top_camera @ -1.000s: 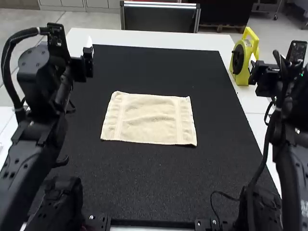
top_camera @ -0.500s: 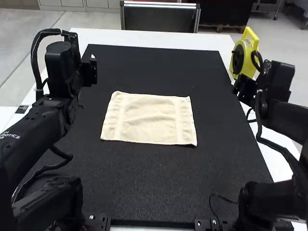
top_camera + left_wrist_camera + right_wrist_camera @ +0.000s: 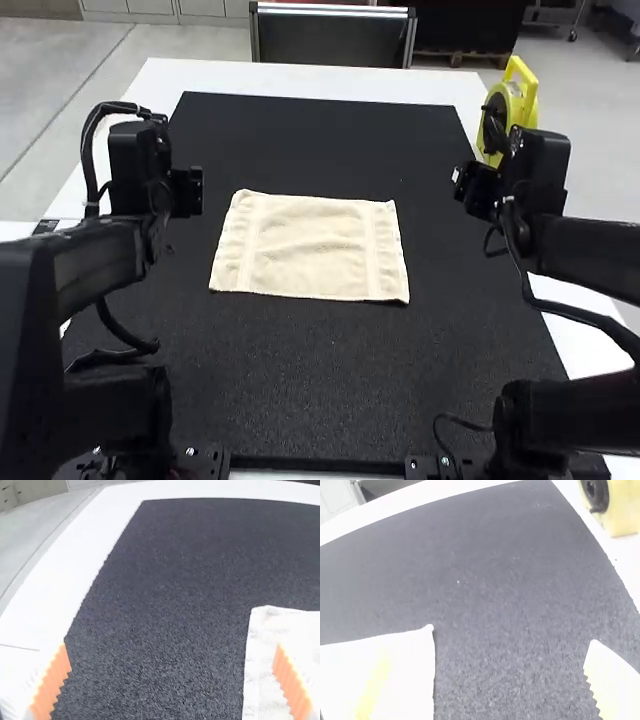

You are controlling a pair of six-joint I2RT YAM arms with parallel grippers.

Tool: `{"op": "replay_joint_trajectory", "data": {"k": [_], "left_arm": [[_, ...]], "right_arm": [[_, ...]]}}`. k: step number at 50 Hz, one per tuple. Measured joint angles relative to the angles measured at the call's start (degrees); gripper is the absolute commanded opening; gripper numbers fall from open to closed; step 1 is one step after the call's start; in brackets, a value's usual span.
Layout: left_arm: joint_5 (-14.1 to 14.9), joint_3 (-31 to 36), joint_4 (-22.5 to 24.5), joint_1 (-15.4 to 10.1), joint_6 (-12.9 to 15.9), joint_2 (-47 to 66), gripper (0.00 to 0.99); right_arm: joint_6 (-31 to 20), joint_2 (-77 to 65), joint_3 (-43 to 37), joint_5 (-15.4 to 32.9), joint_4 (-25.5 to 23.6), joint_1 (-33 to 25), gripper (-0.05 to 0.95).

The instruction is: Fold the towel.

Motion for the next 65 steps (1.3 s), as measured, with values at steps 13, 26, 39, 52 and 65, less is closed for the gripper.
{"op": "replay_joint_trajectory", "data": {"k": [13, 26, 39, 52, 65], "left_arm": [[11.0, 2.7, 0.9, 3.7, 0.0, 9.6, 0.956], [17.4, 6.8, 1.0, 5.5, 0.0, 18.4, 0.957], [20.7, 9.1, 0.5, 5.5, 1.9, 24.4, 0.957], [21.4, 11.1, 4.4, 5.4, 2.1, 31.3, 0.951], [21.4, 13.7, 8.6, 2.1, 2.1, 38.2, 0.951]], "right_arm": [[-1.5, 0.5, -1.3, -1.0, 0.3, 0.2, 0.90], [-3.1, 7.7, -1.7, -5.2, 1.6, 0.2, 0.90], [-4.5, 15.1, -1.3, -8.9, 4.6, 0.2, 0.90], [-4.9, 22.9, 1.5, -11.9, 8.9, 0.2, 0.90], [-6.0, 30.4, 5.8, -13.0, 11.9, 0.2, 0.90]]}}
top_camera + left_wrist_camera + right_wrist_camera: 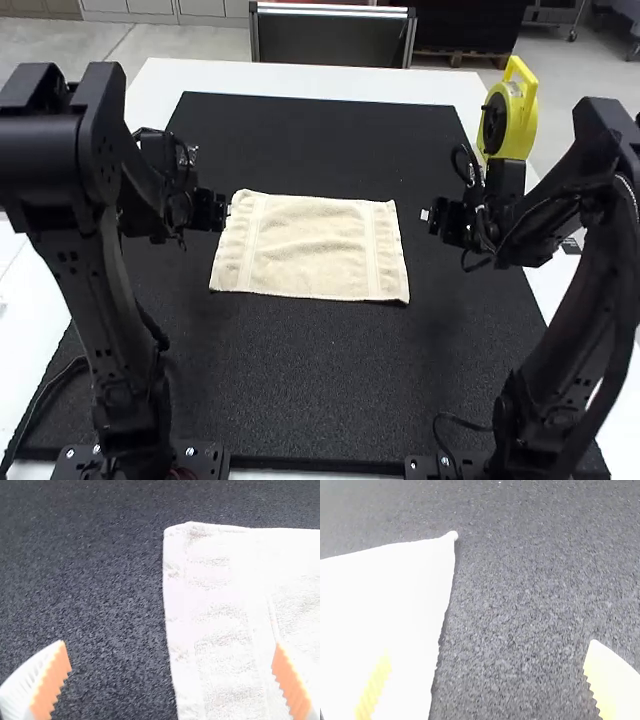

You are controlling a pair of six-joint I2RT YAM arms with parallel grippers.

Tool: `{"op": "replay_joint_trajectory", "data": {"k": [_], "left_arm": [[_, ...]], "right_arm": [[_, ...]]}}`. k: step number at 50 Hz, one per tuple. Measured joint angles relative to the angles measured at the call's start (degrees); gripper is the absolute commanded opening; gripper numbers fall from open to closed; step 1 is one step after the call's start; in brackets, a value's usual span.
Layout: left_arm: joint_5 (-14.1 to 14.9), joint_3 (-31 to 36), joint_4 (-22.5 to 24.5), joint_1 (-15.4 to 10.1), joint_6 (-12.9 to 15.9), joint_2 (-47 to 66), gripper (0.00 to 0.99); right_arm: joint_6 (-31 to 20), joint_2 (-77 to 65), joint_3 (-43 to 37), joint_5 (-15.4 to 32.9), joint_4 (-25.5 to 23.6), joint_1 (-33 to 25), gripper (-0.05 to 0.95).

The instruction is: Fold the towel.

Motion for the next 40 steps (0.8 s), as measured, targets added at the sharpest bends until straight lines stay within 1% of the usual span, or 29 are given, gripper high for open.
{"op": "replay_joint_trajectory", "data": {"k": [6, 12, 26, 32, 40], "left_arm": [[0.0, 1.4, 2.0, -2.5, -0.3, 2.3, 0.951], [0.0, 3.0, 2.7, -3.7, -0.7, 4.9, 0.951], [-0.1, 4.8, 4.0, -3.6, -0.9, 9.0, 0.951], [-0.6, 5.5, 5.2, -2.7, -1.0, 10.2, 0.951], [-1.6, 7.1, 5.6, -1.6, -1.1, 11.9, 0.951]], "right_arm": [[-0.3, 3.2, 2.0, -0.5, 0.4, 0.2, 0.90], [-0.5, 6.1, 3.3, -0.9, 0.8, 1.7, 0.90], [-0.7, 10.4, 4.2, -1.3, 3.4, 5.7, 0.90], [-0.7, 11.8, 5.3, -1.3, 4.6, 6.3, 0.90], [-0.7, 13.4, 7.0, -1.3, 5.1, 6.5, 0.90]]}}
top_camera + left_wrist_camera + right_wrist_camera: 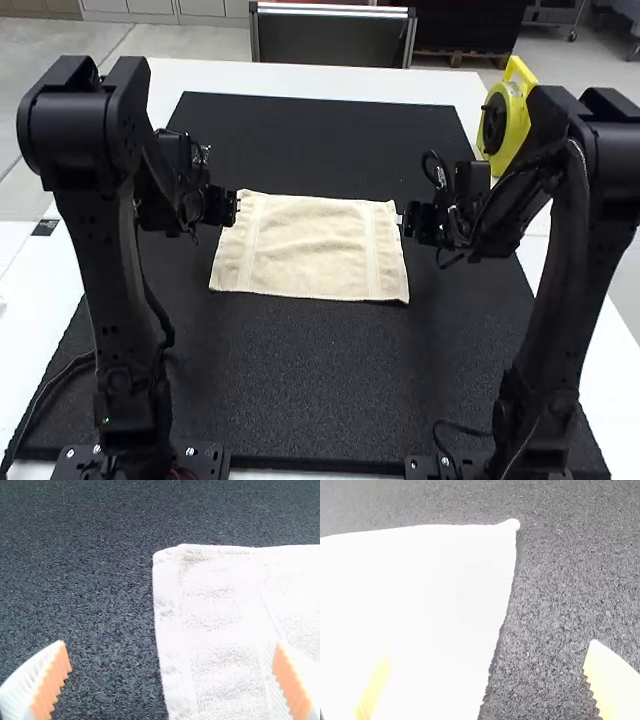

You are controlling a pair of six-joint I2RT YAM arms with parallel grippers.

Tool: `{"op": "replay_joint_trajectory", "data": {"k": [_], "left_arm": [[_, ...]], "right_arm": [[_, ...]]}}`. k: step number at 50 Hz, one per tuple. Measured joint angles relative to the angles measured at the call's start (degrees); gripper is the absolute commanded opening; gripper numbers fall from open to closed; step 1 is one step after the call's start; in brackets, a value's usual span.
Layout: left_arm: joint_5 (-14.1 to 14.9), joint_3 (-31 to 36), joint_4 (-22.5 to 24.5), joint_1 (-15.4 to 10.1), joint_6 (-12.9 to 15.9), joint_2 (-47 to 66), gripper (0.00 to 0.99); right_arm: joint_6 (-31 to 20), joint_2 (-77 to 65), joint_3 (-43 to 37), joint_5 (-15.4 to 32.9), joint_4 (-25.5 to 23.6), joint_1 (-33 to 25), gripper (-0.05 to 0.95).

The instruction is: Fold the towel.

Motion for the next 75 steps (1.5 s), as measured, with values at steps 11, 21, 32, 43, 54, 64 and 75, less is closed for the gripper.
{"op": "replay_joint_trajectory", "data": {"k": [11, 21, 32, 43, 54, 64, 75], "left_arm": [[-0.2, 1.9, 0.6, 0.4, 0.0, 2.6, 0.951], [-0.2, 4.8, 0.0, 0.4, 0.0, 5.0, 0.951], [0.1, 8.2, -0.9, 0.4, 0.0, 6.2, 0.951], [0.2, 10.2, -1.7, -0.7, 0.0, 7.4, 0.951], [0.7, 12.5, -2.7, -1.2, 0.0, 10.1, 0.951], [1.6, 13.6, -3.5, -1.2, 0.0, 11.0, 0.949], [1.9, 16.1, -4.7, -2.1, 0.0, 12.5, 0.948]], "right_arm": [[0.0, 2.9, 2.5, 0.0, 1.0, 0.0, 0.90], [0.0, 5.3, 5.1, 0.0, 1.2, 0.0, 0.90], [0.0, 6.7, 7.9, 0.0, 1.4, 0.0, 0.90], [0.0, 9.9, 10.7, 0.0, 1.4, 0.0, 0.90], [0.0, 13.2, 13.5, 0.0, 1.4, 0.0, 0.90], [0.1, 15.3, 16.0, 0.0, 1.4, 0.0, 0.90], [0.2, 17.6, 18.2, 0.0, 0.8, 0.4, 0.90]]}}
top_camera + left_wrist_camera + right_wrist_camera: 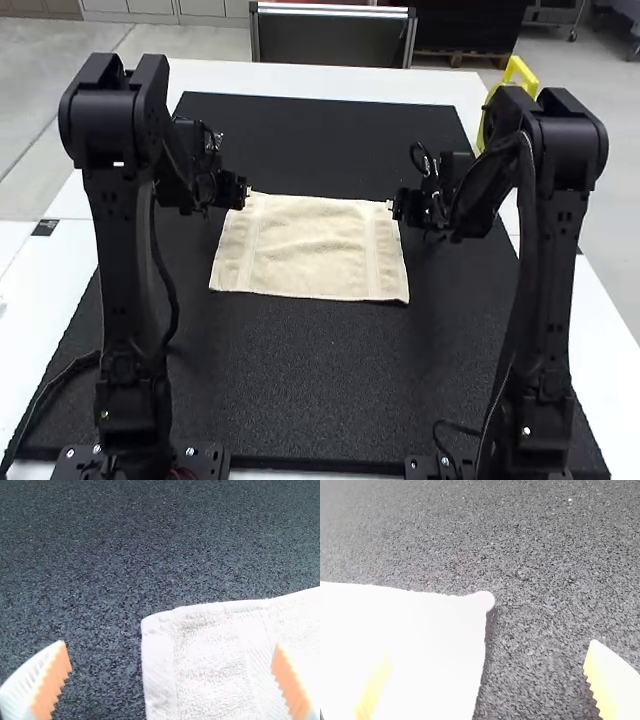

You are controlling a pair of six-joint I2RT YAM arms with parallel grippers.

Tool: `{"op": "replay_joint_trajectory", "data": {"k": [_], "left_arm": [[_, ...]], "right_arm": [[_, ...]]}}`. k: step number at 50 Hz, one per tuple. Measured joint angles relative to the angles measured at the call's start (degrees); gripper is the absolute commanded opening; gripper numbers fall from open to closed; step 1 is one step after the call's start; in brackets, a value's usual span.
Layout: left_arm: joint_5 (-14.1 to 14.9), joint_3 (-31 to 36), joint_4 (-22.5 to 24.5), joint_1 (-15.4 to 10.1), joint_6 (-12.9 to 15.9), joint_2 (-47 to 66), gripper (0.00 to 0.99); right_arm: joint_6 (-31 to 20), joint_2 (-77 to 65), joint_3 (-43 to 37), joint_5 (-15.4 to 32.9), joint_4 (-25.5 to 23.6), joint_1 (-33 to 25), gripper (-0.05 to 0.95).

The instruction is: Fold the towel.

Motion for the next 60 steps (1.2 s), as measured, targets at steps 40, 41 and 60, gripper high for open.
{"op": "replay_joint_trajectory", "data": {"k": [40, 41, 60], "left_arm": [[0.5, 2.1, 2.5, -0.7, -0.9, 5.6, 0.938], [0.5, 2.3, 2.6, -0.7, -1.0, 5.7, 0.938], [0.5, 7.1, 0.8, -0.7, -1.0, 7.0, 0.936]], "right_arm": [[0.7, 4.1, 4.9, 0.0, -0.3, 0.3, 0.90], [0.8, 4.1, 4.9, 0.0, -0.3, 0.3, 0.90], [1.4, 4.8, 6.1, -0.3, -0.3, 0.7, 0.90]]}}
